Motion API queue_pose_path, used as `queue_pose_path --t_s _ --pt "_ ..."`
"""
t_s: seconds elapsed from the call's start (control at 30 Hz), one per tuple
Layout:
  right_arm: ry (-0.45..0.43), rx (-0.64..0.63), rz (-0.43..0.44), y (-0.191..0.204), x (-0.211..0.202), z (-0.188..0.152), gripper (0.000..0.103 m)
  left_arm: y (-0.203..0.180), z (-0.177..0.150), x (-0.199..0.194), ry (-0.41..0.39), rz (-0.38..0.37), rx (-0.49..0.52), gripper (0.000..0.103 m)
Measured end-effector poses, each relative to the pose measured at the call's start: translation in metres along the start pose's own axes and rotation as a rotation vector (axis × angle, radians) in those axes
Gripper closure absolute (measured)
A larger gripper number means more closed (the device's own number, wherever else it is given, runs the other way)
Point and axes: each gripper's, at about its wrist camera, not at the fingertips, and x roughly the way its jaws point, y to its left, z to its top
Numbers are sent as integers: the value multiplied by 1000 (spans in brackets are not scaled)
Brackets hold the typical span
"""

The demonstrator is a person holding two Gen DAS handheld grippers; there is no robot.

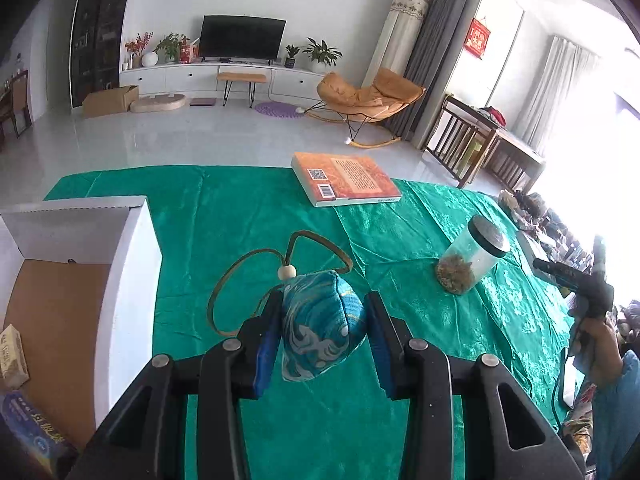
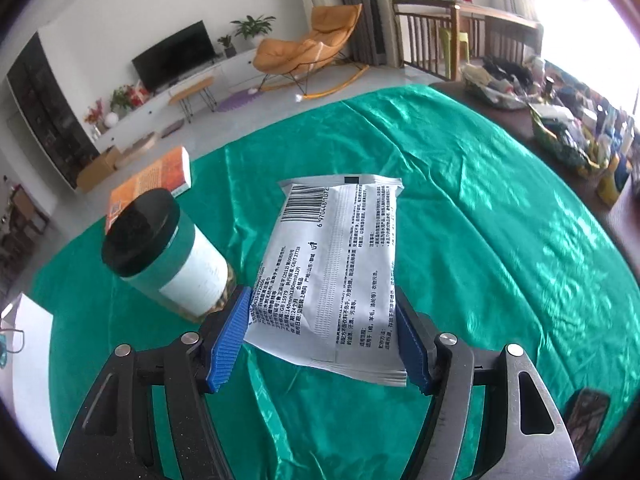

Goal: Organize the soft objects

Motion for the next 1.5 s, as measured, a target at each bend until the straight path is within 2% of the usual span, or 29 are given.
queue_pose_path --t_s 0.13,0.23,0.33,0.47,0.57,0.63,0.7,0.73,0.77,0.83,0.9,1.03,1.13,1.27,1.5 --pt "-63 -76 77 42 -35 19 33 23 -3 -41 -28 -6 -22 63" --pt "-105 -235 143 113 -73 11 33 53 -13 -80 -47 36 -36 63" --pt "-131 -366 254 198 -112 -18 33 91 -31 -120 -66 150 -30 63" --pt "-84 -481 523 314 -156 -80 33 142 -69 -166 -39 318 -52 62" --pt "32 -551 712 392 -173 -140 33 177 -103 -193 -11 401 -105 50" --pt "109 -597 793 434 -177 -182 32 194 -125 -208 -13 453 -136 14" --pt "205 -637 841 469 -171 -222 30 205 -141 -221 -47 516 -156 3" --pt "266 -657 854 482 -163 -238 29 208 -146 -225 -54 539 -160 3" --pt "326 -670 857 491 -155 -251 29 210 -150 -228 -54 558 -164 3" --pt "377 -665 837 496 -145 -263 29 209 -153 -233 -51 611 -158 3" --pt "357 -670 817 490 -145 -262 29 202 -156 -237 -65 668 -146 3" --pt "253 -711 744 478 -158 -244 29 180 -163 -244 -87 813 -202 3" --pt "204 -759 679 481 -165 -239 29 163 -173 -243 -88 813 -190 3" --pt "155 -850 605 485 -179 -257 29 150 -178 -240 -79 848 -170 3" --pt "148 -973 535 496 -179 -285 29 145 -178 -242 -81 874 -156 2"
